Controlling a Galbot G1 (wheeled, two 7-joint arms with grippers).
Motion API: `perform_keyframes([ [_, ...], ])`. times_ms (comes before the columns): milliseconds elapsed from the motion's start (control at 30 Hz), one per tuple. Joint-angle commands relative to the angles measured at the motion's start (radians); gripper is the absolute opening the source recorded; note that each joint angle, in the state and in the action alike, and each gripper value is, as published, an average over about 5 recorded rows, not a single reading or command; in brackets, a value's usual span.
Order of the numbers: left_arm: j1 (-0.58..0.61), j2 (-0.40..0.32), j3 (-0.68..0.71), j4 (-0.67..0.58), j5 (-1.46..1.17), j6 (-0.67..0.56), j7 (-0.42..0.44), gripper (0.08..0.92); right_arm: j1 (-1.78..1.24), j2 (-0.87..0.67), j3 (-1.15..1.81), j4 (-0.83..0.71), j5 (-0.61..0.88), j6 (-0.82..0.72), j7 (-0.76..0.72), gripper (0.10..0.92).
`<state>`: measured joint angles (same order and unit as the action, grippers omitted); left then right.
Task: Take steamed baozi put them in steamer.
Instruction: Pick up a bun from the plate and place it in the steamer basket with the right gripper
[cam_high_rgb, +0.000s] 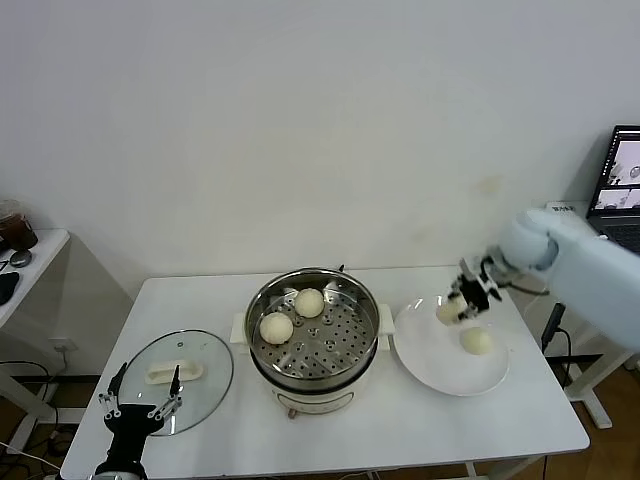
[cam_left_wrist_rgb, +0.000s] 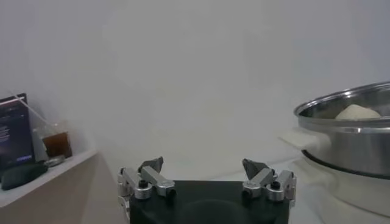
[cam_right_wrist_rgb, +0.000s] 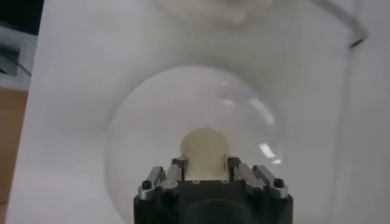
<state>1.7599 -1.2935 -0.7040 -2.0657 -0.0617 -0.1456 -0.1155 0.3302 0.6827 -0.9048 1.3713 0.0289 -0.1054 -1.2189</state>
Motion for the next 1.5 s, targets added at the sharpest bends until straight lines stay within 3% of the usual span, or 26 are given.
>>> perform_keyframes([
  [33, -0.001, 0.000, 0.001, 0.000, -0.001, 0.000, 0.001, 0.823, 0.311, 0.123, -0.137, 0.032, 0.200, 0.098, -0.017, 0.441],
  [400, -0.002, -0.007, -0.007, 0.003, 0.002, -0.001, 0.001, 0.823, 0.331, 0.436, -0.300, 0.109, 0.218, 0.263, 0.071, 0.441],
  [633, 0.005, -0.010, -0.019, 0.001, 0.001, -0.002, 0.002, 0.823, 0.242, 0.569, -0.361, 0.079, 0.021, 0.445, 0.103, 0.441],
  [833, 0.009, -0.013, -0.029, 0.001, 0.001, -0.003, 0.001, 0.823, 0.181, 0.606, -0.366, 0.023, -0.114, 0.568, 0.124, 0.441],
  [1500, 0.010, -0.026, -0.031, 0.013, 0.002, -0.007, 0.000, 0.823, 0.144, 0.570, -0.387, 0.029, -0.191, 0.718, 0.112, 0.496],
])
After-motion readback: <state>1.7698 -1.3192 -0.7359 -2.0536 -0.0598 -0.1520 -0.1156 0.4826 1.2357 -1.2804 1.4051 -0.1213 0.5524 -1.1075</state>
